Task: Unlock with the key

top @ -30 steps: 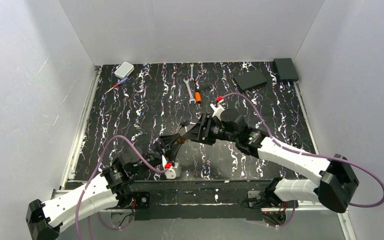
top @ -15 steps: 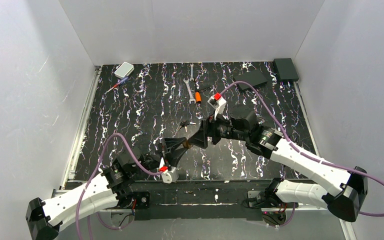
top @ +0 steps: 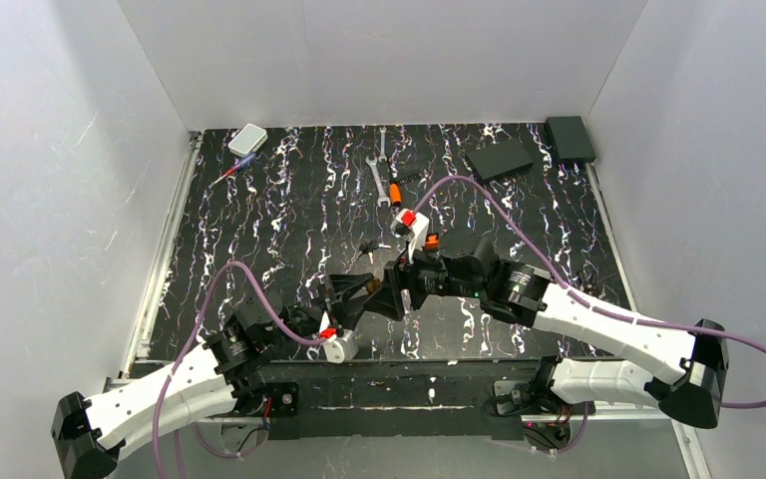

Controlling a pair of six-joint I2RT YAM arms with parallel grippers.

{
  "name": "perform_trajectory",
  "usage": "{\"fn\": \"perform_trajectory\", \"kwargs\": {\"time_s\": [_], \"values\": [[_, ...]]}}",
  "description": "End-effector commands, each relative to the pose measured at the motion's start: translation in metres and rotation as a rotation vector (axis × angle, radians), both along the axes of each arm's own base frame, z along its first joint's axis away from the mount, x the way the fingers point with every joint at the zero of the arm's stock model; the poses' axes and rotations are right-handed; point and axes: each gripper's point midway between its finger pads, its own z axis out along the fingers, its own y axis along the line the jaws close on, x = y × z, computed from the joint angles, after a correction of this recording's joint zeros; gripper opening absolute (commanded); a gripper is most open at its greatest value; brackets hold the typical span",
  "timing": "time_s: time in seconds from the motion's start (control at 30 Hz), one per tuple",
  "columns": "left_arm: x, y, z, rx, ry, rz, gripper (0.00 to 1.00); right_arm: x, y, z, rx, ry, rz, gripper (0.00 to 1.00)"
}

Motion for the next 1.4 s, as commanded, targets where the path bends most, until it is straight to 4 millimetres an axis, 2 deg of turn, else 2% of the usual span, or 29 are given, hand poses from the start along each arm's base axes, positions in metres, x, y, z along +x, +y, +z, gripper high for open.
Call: {"fn": "perform_trajectory", "kwargs": {"time_s": [0.0,0.23,0.5,0.7,0.83,0.87,0.93,0.97,1.13,1.23,1.27,1.3,1.37], "values": [[-0.001,0.000,0.039,-0.092,-0.046,-0.004,0.00,0.022,0.006,0.032,0.067,-0.096,-0.095,0.75],[-0.001,0.001,0.040,-0.096,-0.050,0.001,0.00,0.040,0.008,0.024,0.045,-0.112,-0.179,0.67],[0.000,0.001,0.039,-0.093,-0.047,0.006,0.00,0.038,0.020,0.012,0.039,-0.085,-0.153,0.59],[0.002,0.002,0.039,-0.093,-0.048,0.017,0.00,0.034,0.025,0.006,0.047,-0.069,-0.143,0.40],[0.002,0.002,0.039,-0.093,-0.049,0.022,0.00,0.033,0.025,0.001,0.042,-0.057,-0.144,0.21],[0.003,0.002,0.039,-0.092,-0.048,0.025,0.00,0.033,0.026,0.003,0.054,-0.059,-0.144,0.14],[0.004,0.002,0.038,-0.087,-0.048,0.026,0.07,0.032,0.026,0.004,0.063,-0.059,-0.145,0.04],[0.004,0.001,0.037,-0.085,-0.048,0.026,0.12,0.032,0.025,0.004,0.065,-0.059,-0.146,0.02],[0.004,0.000,0.034,-0.077,-0.045,0.025,0.37,0.034,0.014,0.007,0.075,-0.075,-0.180,0.01],[0.004,0.000,0.033,-0.079,-0.042,0.023,0.63,0.036,0.005,0.014,0.082,-0.097,-0.211,0.01],[0.003,0.000,0.033,-0.080,-0.042,0.019,0.82,0.036,0.002,0.017,0.090,-0.105,-0.217,0.01],[0.002,0.000,0.033,-0.082,-0.040,0.015,0.95,0.036,-0.002,0.017,0.085,-0.108,-0.223,0.01],[0.002,0.001,0.035,-0.090,-0.035,0.017,0.98,0.036,-0.009,0.018,0.072,-0.120,-0.236,0.01]]}}
